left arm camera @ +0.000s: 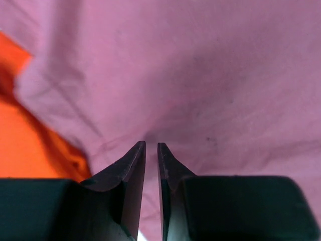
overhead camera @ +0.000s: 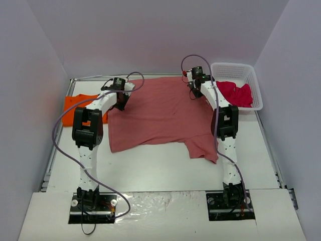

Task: Fold and stack the t-shirts
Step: Flatten out the tshirt

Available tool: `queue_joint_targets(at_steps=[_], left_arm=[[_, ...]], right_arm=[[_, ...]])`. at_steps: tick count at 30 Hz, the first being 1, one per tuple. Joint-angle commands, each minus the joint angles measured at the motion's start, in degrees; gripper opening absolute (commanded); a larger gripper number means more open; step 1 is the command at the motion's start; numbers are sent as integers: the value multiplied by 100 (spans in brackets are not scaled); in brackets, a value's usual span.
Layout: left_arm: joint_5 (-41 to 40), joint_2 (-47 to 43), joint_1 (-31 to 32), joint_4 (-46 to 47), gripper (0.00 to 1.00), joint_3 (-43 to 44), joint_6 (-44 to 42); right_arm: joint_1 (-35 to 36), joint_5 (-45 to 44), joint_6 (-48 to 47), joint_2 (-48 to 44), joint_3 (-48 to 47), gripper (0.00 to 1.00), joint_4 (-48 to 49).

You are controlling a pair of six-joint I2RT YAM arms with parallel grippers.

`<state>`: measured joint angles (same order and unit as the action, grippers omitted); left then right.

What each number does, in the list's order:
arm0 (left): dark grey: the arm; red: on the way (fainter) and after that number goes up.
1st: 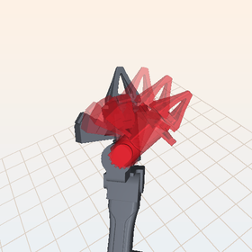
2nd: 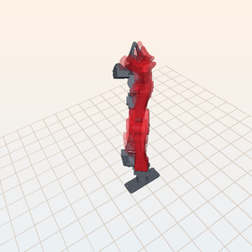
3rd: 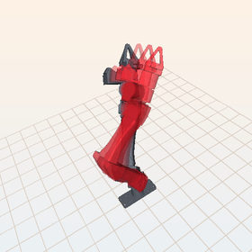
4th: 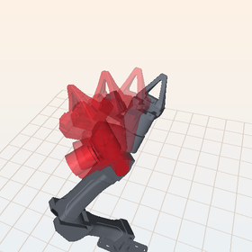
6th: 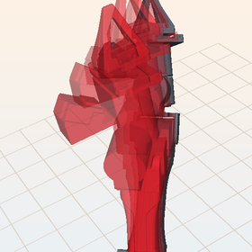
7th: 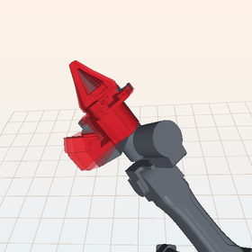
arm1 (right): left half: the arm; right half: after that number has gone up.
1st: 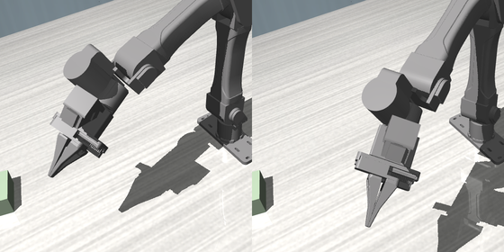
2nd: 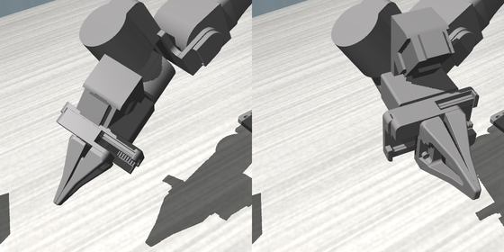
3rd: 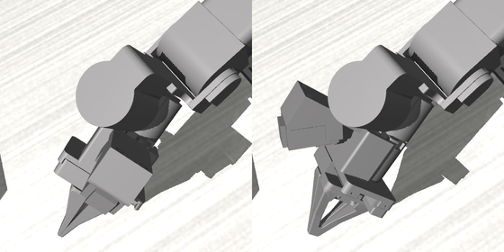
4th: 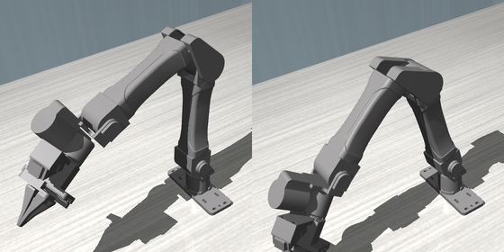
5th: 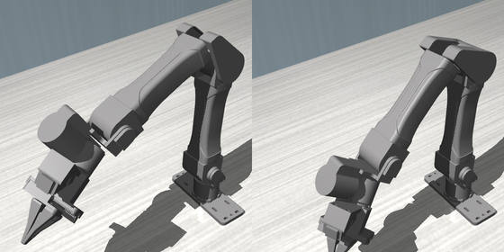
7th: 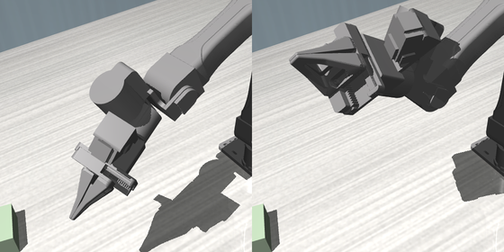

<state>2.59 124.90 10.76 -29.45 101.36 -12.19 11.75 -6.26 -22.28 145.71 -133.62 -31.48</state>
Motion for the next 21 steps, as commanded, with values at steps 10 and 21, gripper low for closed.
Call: queue_joint_targets(at_steps=[10, 21], left_arm=[[-57, 123, 57, -395, 15, -265, 182], [-198, -747, 66, -263, 15, -1671, -21]], right_arm=[[-146, 90, 137, -86, 713, 0, -121], [-182, 565, 101, -622, 2322, 0, -104]])
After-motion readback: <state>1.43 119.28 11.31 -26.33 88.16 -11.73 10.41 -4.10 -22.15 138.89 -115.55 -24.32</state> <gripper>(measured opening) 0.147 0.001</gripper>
